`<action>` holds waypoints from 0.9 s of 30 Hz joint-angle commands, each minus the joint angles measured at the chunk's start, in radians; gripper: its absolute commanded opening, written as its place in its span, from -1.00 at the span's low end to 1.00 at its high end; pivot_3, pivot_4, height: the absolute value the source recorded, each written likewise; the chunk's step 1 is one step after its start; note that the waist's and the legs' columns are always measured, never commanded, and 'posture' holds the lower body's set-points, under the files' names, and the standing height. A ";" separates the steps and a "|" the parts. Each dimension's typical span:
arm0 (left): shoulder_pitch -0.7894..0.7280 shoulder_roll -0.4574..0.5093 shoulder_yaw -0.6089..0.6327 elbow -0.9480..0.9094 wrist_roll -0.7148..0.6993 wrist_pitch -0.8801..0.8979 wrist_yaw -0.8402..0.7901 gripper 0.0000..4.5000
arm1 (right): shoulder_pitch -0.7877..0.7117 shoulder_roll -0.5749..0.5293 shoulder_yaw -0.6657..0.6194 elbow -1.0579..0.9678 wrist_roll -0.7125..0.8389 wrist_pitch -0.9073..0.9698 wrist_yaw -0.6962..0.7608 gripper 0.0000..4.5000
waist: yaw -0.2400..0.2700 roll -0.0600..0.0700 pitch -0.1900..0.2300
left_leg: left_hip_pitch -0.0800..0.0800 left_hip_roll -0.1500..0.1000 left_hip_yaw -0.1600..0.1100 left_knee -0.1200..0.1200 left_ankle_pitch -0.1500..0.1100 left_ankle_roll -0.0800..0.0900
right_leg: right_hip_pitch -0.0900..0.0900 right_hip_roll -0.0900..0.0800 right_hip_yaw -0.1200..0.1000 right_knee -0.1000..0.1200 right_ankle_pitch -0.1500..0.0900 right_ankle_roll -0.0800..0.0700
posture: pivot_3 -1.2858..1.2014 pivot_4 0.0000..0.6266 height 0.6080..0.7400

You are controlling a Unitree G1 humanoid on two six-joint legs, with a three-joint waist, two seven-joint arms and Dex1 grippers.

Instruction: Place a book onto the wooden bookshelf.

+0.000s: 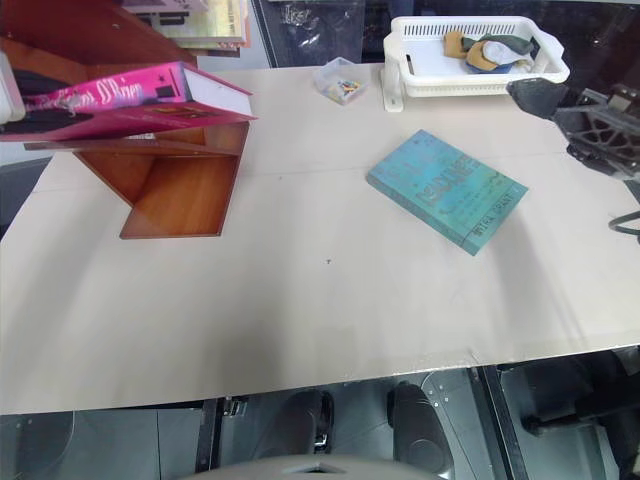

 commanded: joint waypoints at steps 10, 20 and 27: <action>-0.037 0.040 -0.049 0.265 0.044 -0.284 0.030 -0.82 | -0.036 -0.032 0.019 0.007 0.008 -0.068 0.054 1.00 | 0.001 0.000 0.000 | 0.000 0.000 0.002 0.000 0.000 0.000 | -0.002 0.000 0.002 0.003 0.000 0.000 | 0.03 -0.52 1.00; -0.127 -0.016 -0.143 0.392 0.019 -0.400 0.005 -0.25 | 0.000 -0.035 0.000 0.010 0.001 -0.093 0.054 1.00 | 0.000 0.000 0.000 | -0.002 0.000 0.005 0.000 0.000 0.000 | -0.006 0.000 0.005 0.005 0.000 0.000 | 0.03 -0.52 1.00; -0.200 -0.014 -0.199 0.497 0.077 -0.486 0.005 0.98 | 0.021 -0.031 -0.016 0.018 -0.003 -0.102 0.054 1.00 | 0.000 0.000 0.000 | -0.002 -0.001 0.005 0.000 0.000 0.000 | -0.006 0.000 0.005 0.005 0.000 0.000 | 0.03 -0.52 1.00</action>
